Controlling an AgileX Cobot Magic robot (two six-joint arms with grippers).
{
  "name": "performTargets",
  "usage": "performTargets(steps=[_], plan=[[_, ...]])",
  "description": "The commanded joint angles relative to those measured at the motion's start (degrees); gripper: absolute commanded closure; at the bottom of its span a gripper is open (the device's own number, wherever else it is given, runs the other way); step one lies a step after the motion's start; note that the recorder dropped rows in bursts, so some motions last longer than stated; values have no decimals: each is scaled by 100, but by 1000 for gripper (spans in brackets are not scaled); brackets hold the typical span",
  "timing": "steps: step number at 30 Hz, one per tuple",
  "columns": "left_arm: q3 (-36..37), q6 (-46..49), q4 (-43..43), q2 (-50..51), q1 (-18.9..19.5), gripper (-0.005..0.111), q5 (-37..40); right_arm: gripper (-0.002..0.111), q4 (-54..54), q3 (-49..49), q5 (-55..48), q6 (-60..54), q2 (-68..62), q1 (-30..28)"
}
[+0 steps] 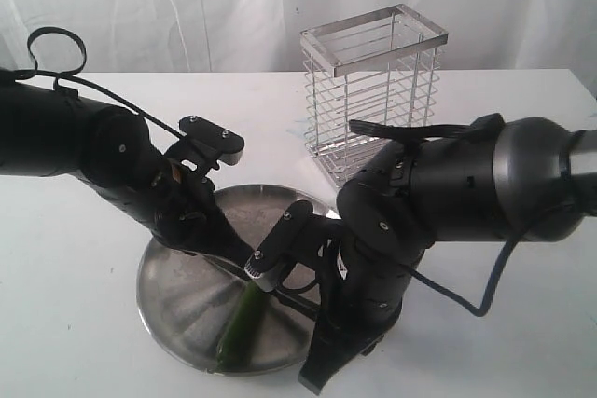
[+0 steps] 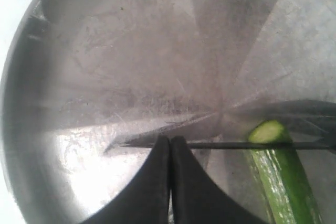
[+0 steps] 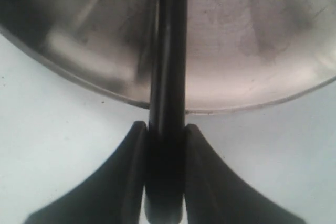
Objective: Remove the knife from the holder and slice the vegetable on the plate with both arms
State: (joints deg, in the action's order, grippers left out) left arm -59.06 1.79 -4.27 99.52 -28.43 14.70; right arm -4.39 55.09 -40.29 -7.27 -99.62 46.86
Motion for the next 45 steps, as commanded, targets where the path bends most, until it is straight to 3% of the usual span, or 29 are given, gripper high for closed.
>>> performTargets(steps=[1,19,23,36,40,45], plan=[[27,15,28,-81,-25,107,92,108,-22,31,-85,-63,5,3],[27,0,-394,-81,-25,107,113,108,-12,20,-317,-37,5,3],[27,0,-766,-49,-25,107,-232,108,-12,20,-309,-27,5,3],[27,198,-938,880,-81,107,-416,108,-12,20,-334,-27,5,3],[27,328,-755,343,-3,107,-283,108,-22,20,-333,-27,5,3],[27,300,-327,-491,430,107,322,108,-22,20,-333,-27,5,3]])
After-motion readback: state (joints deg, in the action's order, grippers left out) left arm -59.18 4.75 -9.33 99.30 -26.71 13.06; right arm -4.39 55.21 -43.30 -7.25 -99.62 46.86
